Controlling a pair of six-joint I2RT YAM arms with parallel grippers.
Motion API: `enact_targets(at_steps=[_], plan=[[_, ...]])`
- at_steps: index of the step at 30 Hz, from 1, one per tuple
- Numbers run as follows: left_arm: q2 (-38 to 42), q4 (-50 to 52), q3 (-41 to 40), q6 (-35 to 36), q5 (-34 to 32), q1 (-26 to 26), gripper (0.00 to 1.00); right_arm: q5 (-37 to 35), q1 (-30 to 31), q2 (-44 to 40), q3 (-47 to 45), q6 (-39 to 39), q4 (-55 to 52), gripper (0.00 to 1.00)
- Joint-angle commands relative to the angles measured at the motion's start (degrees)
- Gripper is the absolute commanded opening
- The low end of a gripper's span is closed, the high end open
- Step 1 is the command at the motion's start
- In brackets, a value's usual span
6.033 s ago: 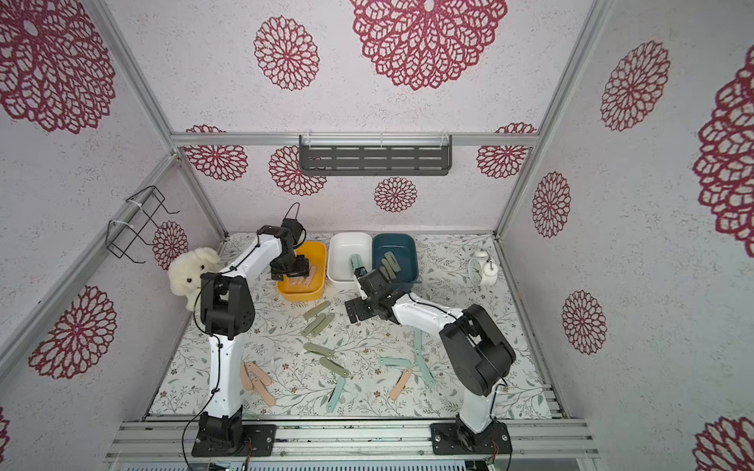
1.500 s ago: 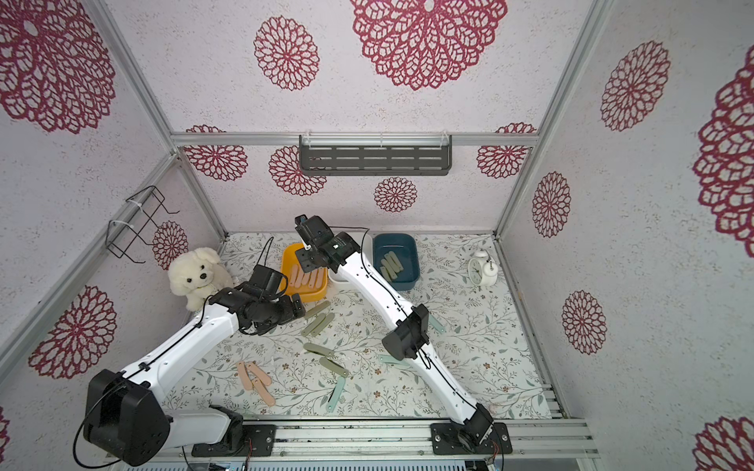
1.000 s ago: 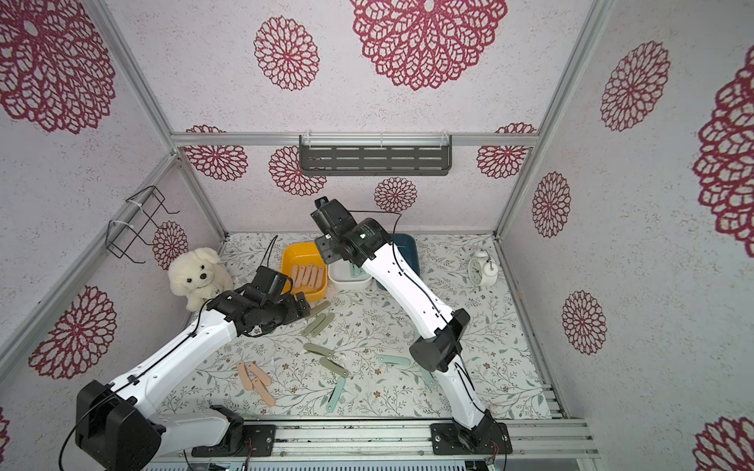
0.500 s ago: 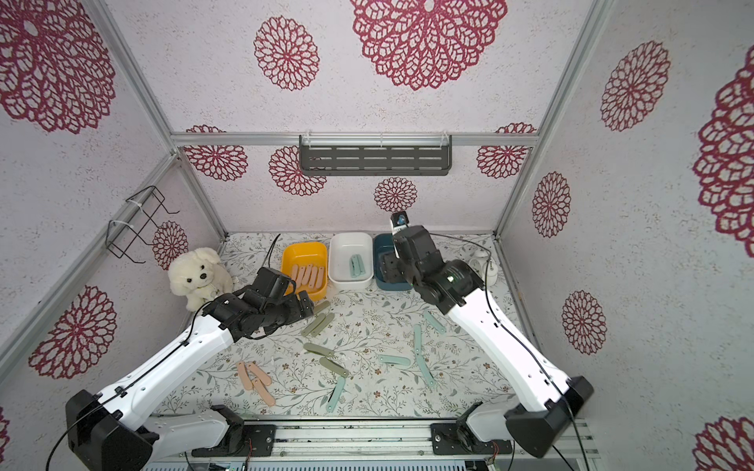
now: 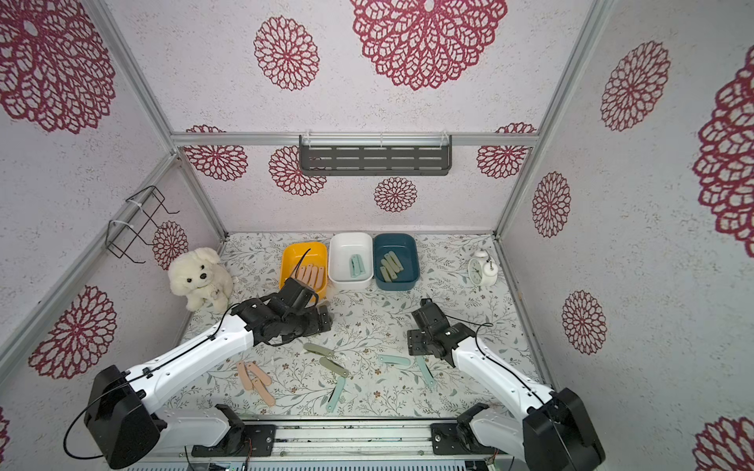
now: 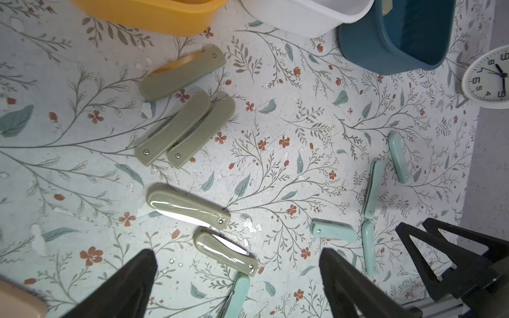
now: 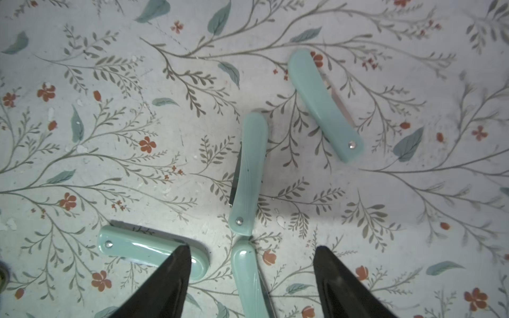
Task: Place the fruit knives into the storage box by color
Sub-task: Pick up the fruit knife from the center of the board.
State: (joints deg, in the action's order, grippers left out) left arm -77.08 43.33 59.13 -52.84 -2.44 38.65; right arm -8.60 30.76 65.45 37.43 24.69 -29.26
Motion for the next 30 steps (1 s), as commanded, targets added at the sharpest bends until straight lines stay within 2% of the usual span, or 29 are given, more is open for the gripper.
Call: enact_targets(at_steps=[1, 4, 9, 20, 25, 30], plan=[[-1.76, -2.93, -0.77, 1.12, 1.37, 0.72, 0.97, 1.98, -1.81, 1.38, 0.34, 2.29, 5.96, 0.73], [-3.21, -3.47, -0.56, 1.58, 1.87, 0.72, 0.97, 3.58, -3.21, 4.72, 0.73, 2.36, 8.68, 0.71], [-4.89, -3.05, 0.35, 3.28, 1.56, 0.76, 0.97, 2.89, -3.78, 9.87, 2.88, 2.03, 10.10, 0.60], [-8.22, -4.20, 0.44, 5.98, 1.69, 0.63, 0.97, 0.36, -4.46, 18.56, 6.84, 0.82, 11.67, 0.56], [-8.59, -4.90, 0.41, 6.51, 1.75, 0.54, 0.97, 0.16, -5.40, 21.52, 8.26, 0.53, 12.11, 0.47], [-8.46, -5.07, 0.20, 6.96, 1.47, 0.25, 0.97, 0.10, -5.47, 23.10, 7.79, 0.98, 12.63, 0.44]])
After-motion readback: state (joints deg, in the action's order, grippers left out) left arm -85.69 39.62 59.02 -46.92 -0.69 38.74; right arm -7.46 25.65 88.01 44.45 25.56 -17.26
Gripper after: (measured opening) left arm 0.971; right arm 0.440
